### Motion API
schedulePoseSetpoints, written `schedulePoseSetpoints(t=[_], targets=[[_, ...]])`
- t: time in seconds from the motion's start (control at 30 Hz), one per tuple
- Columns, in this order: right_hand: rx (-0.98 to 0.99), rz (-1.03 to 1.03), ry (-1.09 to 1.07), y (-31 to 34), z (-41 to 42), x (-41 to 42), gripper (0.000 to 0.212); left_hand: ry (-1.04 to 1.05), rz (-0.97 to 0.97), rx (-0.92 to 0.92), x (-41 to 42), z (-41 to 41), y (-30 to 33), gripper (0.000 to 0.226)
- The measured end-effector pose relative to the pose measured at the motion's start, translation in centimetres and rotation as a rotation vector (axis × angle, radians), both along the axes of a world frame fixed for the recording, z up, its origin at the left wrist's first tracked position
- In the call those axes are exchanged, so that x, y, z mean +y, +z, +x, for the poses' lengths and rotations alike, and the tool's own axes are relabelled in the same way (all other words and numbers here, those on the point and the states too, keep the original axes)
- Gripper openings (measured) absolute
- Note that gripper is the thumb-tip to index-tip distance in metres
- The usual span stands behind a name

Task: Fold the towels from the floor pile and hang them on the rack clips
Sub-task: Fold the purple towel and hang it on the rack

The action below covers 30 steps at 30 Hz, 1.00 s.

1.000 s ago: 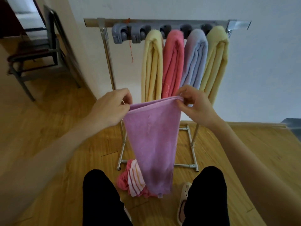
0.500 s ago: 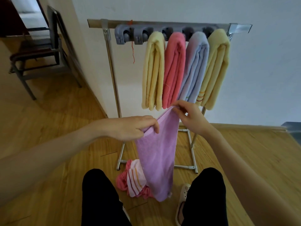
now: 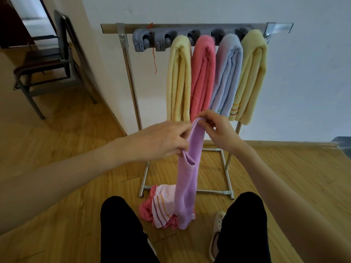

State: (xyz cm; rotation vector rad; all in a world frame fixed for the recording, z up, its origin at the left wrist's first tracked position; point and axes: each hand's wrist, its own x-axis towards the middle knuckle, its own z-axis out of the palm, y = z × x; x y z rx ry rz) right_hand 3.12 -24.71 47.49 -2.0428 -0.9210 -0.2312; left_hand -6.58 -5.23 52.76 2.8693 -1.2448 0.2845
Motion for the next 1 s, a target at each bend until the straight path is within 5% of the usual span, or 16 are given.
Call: schedulePoseSetpoints(t=[0.17,0.47,1.0], targets=[[0.081,0.07,-0.009,0.3,-0.1,0.0,0.008,-0.093,0.051,-0.067,-0.3,0.4,-0.4,0.008],[0.218,0.184,0.098,2.2,-1.3,0.2,0.014,0.18,-0.203,-0.168,1.1,1.2,-0.7,0.029],[0.334,0.235,0.252,3.2,-2.8,0.2,0.018,0.315,-0.448,-0.261,0.1,1.2,-1.5,0.034]])
